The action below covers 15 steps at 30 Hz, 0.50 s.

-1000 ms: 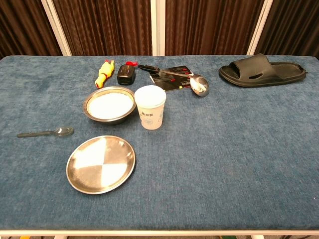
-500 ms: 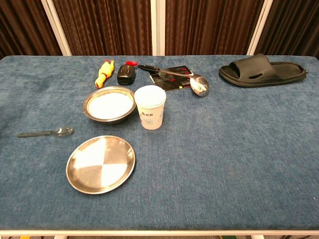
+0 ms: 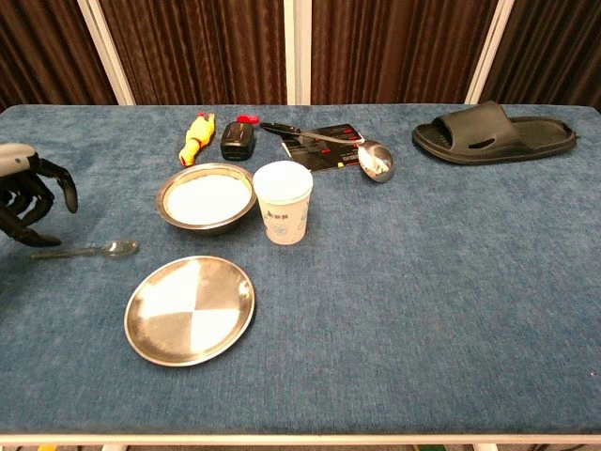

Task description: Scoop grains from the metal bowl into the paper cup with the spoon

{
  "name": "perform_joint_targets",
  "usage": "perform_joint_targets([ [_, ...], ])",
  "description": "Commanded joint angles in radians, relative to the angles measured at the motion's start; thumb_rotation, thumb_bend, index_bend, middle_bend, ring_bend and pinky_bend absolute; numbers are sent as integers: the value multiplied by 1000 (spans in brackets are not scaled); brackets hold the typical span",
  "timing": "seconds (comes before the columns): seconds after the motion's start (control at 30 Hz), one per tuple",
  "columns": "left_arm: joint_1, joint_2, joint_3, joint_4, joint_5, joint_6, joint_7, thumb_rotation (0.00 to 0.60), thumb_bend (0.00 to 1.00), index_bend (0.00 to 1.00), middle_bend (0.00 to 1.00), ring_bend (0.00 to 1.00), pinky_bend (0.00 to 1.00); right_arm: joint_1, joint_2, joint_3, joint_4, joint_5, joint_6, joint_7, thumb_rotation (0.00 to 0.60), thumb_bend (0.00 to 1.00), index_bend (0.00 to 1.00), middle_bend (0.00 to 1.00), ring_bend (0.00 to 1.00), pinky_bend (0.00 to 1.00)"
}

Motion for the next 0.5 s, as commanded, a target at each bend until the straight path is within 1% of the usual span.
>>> perform_joint_targets([
  [0.03, -5, -20, 11, 1, -39, -8, 24, 600, 267, 525, 864, 829, 958, -1, 1, -1, -1, 3, -1, 1, 600, 258, 32, 216, 0, 103],
  [0.27, 11, -56, 29, 14, -94, 23, 52, 600, 338, 551, 899, 860, 986, -3, 0, -4, -2, 5, -4, 1, 600, 257, 32, 217, 0, 103],
  [0.5, 14, -76, 36, 25, -118, 40, 68, 600, 379, 551, 902, 862, 988, -3, 2, -6, -2, 7, -7, 4, 600, 257, 32, 218, 0, 103],
])
